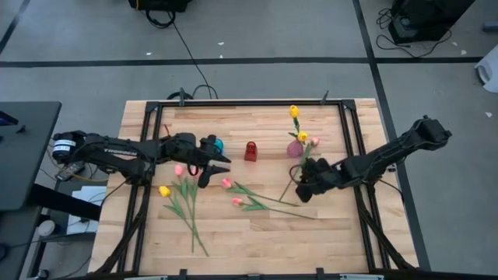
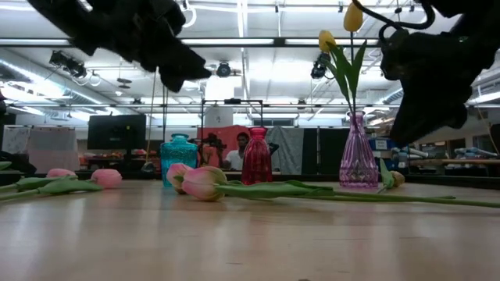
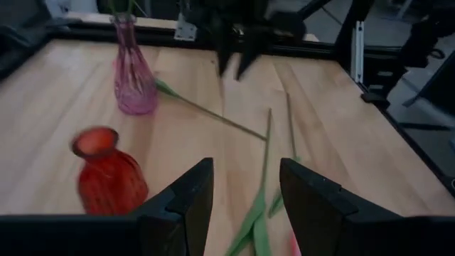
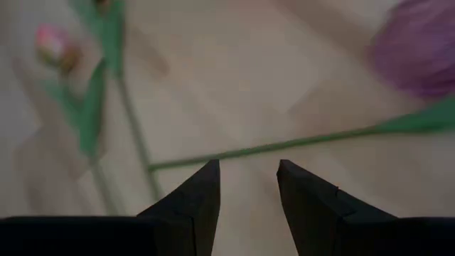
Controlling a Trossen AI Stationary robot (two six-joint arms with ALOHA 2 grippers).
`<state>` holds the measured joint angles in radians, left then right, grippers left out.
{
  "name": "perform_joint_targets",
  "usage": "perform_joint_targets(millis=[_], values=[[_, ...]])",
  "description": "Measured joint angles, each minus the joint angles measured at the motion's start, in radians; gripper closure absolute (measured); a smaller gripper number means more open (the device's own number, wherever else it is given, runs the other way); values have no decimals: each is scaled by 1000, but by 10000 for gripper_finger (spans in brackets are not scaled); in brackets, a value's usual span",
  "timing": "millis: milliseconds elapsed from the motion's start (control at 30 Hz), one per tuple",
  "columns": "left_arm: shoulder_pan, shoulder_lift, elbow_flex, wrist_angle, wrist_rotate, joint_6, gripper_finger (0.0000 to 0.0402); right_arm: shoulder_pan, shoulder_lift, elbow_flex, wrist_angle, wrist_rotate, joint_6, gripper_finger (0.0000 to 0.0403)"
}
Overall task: Sort flowers into vase by color
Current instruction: Put the middle pink flower into the red vase
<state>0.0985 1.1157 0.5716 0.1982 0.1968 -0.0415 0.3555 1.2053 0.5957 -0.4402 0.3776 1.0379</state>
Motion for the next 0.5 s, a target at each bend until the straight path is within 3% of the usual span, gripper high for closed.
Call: perform_joint_targets(millis=[233, 500], values=[[-7, -31, 59, -76, -55, 43, 234, 86, 141, 7, 164, -49, -4, 270], [-7, -41, 59, -80, -69, 68, 234, 162, 339, 163, 44, -85, -61, 275]])
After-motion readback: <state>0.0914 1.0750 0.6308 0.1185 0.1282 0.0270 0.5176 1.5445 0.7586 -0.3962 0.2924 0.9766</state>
